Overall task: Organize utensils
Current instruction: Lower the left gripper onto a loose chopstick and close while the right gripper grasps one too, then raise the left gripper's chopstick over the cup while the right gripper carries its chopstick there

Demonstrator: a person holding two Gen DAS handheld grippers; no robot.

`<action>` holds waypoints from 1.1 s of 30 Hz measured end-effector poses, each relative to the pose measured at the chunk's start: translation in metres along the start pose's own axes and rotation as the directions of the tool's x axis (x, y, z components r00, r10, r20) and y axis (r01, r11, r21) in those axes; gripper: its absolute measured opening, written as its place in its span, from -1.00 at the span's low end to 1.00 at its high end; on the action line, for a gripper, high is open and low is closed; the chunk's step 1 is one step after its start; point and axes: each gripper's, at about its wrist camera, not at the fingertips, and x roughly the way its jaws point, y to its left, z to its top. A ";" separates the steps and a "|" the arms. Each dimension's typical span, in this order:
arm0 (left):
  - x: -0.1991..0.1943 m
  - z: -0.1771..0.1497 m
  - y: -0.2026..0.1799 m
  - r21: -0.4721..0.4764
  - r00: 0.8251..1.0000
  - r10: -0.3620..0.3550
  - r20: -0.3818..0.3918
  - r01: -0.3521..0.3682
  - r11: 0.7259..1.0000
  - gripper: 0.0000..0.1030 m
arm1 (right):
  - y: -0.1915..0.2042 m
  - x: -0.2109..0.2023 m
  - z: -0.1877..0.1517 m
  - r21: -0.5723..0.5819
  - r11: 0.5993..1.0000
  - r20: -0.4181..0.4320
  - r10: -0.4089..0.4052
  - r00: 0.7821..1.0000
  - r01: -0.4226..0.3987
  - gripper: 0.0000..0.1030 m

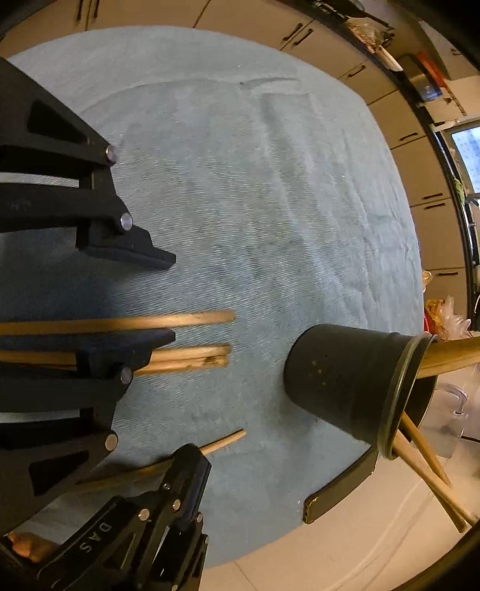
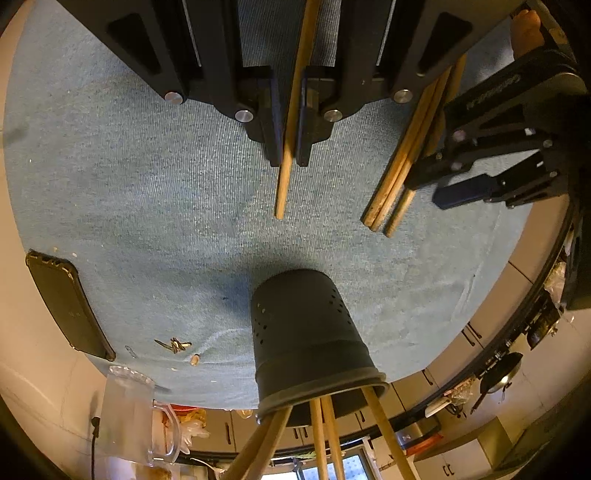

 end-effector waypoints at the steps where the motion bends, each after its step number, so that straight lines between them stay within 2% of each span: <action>1: 0.001 0.003 0.000 0.004 1.000 -0.002 -0.001 0.002 1.000 -0.32 | 0.001 0.001 0.002 -0.007 1.000 -0.007 -0.003 1.000 0.003 -0.79; 5: 0.006 0.017 -0.001 0.029 1.000 0.002 -0.015 -0.001 1.000 -0.31 | 0.004 0.006 0.010 -0.016 1.000 -0.027 -0.014 1.000 0.013 -0.78; 8: 0.006 0.018 0.002 0.040 1.000 0.004 0.001 -0.004 0.999 -0.38 | 0.009 0.007 0.015 -0.034 0.999 -0.038 -0.036 0.999 0.035 -0.79; 9: 0.006 0.019 0.002 0.042 1.000 0.001 0.005 -0.002 0.999 -0.44 | 0.007 0.007 0.015 -0.016 0.999 -0.028 -0.029 0.999 0.028 -0.80; 11: 0.006 0.020 0.003 0.040 1.000 0.003 0.008 -0.003 0.999 -0.79 | 0.003 0.007 0.015 0.012 1.000 -0.005 -0.013 1.000 0.013 -0.82; 14: 0.003 0.020 0.017 -0.023 0.999 -0.035 0.000 0.035 0.999 -0.86 | -0.005 -0.001 0.014 0.064 0.997 0.021 0.030 0.999 -0.032 -0.86; 18: -0.036 0.013 0.034 -0.099 0.992 -0.061 0.111 0.072 0.992 -0.86 | -0.007 -0.040 0.008 0.082 0.995 0.133 0.053 0.990 -0.064 -0.86; 21: -0.080 0.003 0.045 -0.147 0.975 -0.061 0.215 0.094 0.985 -0.86 | -0.004 -0.073 0.003 0.080 0.994 0.222 0.057 0.973 -0.076 -0.86; 25: -0.132 -0.016 0.052 -0.194 0.943 -0.023 0.332 0.092 0.977 -0.86 | 0.002 -0.122 -0.010 0.070 0.994 0.350 0.059 0.935 -0.088 -0.86; 28: -0.161 -0.040 0.052 -0.233 0.916 0.058 0.398 0.039 0.972 -0.86 | 0.011 -0.148 -0.018 0.054 0.995 0.406 0.059 0.912 -0.088 -0.86; 33: -0.191 -0.075 0.059 -0.295 0.878 0.126 0.462 0.018 0.955 -0.86 | 0.024 -0.170 -0.035 0.037 0.995 0.443 0.066 0.894 -0.091 -0.86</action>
